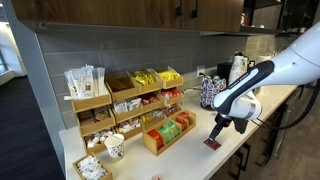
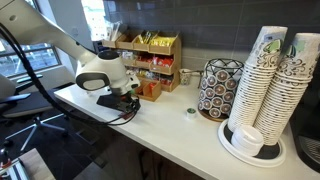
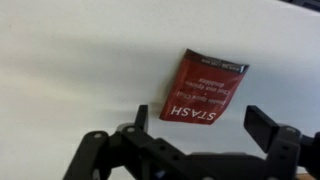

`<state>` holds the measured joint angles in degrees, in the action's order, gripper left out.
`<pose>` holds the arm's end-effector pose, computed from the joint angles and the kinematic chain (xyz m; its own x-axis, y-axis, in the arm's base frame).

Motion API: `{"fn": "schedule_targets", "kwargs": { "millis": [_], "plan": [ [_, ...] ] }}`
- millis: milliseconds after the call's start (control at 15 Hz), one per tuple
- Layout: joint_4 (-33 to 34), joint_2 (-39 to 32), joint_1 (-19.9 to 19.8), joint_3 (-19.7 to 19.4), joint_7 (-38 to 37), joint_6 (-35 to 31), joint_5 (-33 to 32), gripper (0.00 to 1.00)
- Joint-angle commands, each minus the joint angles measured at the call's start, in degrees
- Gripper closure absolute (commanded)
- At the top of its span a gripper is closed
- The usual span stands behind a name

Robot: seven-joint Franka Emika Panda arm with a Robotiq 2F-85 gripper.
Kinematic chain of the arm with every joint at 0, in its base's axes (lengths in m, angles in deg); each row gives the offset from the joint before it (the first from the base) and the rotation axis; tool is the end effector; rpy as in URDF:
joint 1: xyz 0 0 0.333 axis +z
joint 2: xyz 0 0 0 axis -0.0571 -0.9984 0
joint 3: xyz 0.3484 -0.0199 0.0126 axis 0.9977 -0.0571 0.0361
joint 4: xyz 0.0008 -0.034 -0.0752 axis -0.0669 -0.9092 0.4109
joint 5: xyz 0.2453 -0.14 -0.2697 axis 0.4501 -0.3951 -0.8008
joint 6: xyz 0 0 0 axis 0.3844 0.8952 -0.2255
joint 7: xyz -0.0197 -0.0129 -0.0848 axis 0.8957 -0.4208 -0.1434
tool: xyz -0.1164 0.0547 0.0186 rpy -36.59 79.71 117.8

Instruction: Put the red sachet on the right side of the wooden stand at the front of the counter

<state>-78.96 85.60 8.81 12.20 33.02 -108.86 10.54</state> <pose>0.4857 -0.0700 0.3000 0.9108 0.2815 0.3018 0.3216 -0.9424 -0.0915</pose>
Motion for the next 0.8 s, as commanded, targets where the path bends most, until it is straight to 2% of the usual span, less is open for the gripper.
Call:
{"fn": "schedule_targets", "kwargs": {
  "millis": [0, 133, 200, 533, 667, 733],
  "plan": [
    [1.4, -2.6, -0.1, 0.4, 3.8, -1.1, 3.5, 0.24],
    [1.8, -3.2, -0.2, 0.5, 4.7, -1.2, 4.1, 0.35],
    [1.9, -3.4, -0.2, 0.5, 5.0, -1.3, 4.4, 0.45],
    [2.3, -4.0, -0.3, 0.5, 6.3, -1.3, 5.3, 0.84],
    [2.2, -3.7, -0.3, 0.5, 6.6, -1.2, 5.6, 0.97],
    [2.2, -3.6, -0.3, 0.5, 6.8, -1.1, 5.8, 1.0]
  ]
}}
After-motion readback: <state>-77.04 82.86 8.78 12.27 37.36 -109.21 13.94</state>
